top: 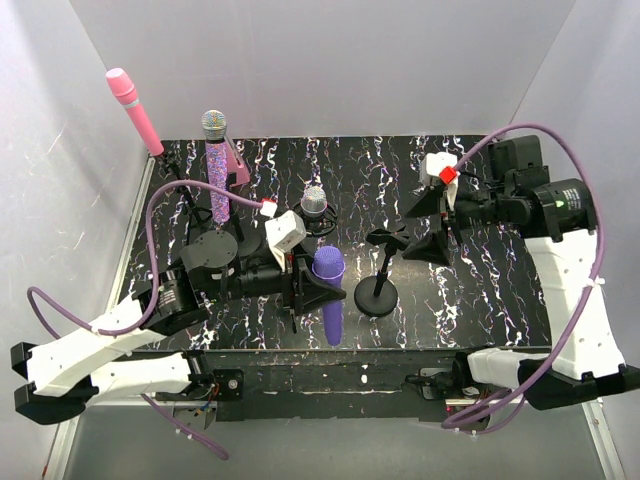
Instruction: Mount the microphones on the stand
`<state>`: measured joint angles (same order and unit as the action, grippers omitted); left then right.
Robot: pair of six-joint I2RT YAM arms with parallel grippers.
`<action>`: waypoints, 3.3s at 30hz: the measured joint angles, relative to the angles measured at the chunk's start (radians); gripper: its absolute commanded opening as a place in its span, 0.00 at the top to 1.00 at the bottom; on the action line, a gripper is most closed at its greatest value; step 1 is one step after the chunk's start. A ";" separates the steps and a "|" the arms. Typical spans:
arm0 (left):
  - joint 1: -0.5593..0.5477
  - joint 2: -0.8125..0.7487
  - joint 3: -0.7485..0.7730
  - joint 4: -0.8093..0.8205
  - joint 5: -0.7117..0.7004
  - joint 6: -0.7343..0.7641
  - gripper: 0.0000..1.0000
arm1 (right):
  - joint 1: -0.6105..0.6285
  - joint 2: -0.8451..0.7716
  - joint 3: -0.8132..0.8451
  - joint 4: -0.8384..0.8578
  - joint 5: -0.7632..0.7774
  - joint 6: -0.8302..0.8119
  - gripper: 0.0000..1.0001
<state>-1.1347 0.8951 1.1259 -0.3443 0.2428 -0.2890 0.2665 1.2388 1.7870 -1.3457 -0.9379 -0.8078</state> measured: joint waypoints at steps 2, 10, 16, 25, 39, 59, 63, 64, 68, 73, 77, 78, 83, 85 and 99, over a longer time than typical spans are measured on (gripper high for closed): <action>0.000 0.012 0.017 -0.010 0.000 0.010 1.00 | 0.000 -0.008 -0.047 -0.010 -0.001 0.019 0.11; 0.000 0.027 0.060 -0.048 -0.011 0.036 1.00 | -0.004 0.002 -0.141 -0.001 -0.046 -0.027 0.09; 0.000 0.051 0.106 -0.076 -0.019 0.066 1.00 | -0.005 -0.164 -0.325 0.114 -0.079 -0.126 0.08; 0.000 0.121 0.190 -0.153 -0.028 0.131 1.00 | -0.005 -0.185 -0.364 0.162 -0.129 -0.193 0.08; 0.000 0.149 0.211 -0.181 -0.035 0.172 1.00 | -0.035 -0.189 -0.385 0.198 -0.193 -0.164 0.08; 0.000 0.151 0.211 -0.181 -0.037 0.181 1.00 | -0.085 -0.225 -0.445 0.221 -0.245 -0.139 0.09; 0.000 0.151 0.211 -0.181 -0.037 0.181 1.00 | -0.093 -0.227 -0.453 0.222 -0.251 -0.138 0.09; 0.000 0.151 0.211 -0.181 -0.037 0.181 1.00 | -0.095 -0.227 -0.456 0.222 -0.252 -0.138 0.09; 0.000 0.151 0.210 -0.180 -0.037 0.181 1.00 | -0.097 -0.227 -0.460 0.222 -0.253 -0.137 0.09; 0.000 0.151 0.210 -0.180 -0.037 0.181 1.00 | -0.104 -0.228 -0.461 0.222 -0.256 -0.137 0.09; 0.000 0.151 0.210 -0.180 -0.037 0.181 1.00 | -0.109 -0.228 -0.462 0.222 -0.256 -0.137 0.09; 0.000 0.151 0.210 -0.180 -0.037 0.181 1.00 | -0.109 -0.228 -0.462 0.222 -0.257 -0.136 0.09; 0.000 0.151 0.210 -0.180 -0.037 0.181 1.00 | -0.114 -0.229 -0.462 0.223 -0.264 -0.134 0.08; 0.000 0.151 0.210 -0.180 -0.037 0.181 1.00 | -0.118 -0.231 -0.463 0.223 -0.266 -0.134 0.09; 0.000 0.151 0.208 -0.180 -0.037 0.181 1.00 | -0.136 -0.235 -0.476 0.224 -0.276 -0.134 0.08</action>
<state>-1.1347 1.0458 1.3342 -0.5240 0.2054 -0.1078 0.1307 1.0039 1.3113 -1.1213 -1.2137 -0.9417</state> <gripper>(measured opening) 0.428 0.917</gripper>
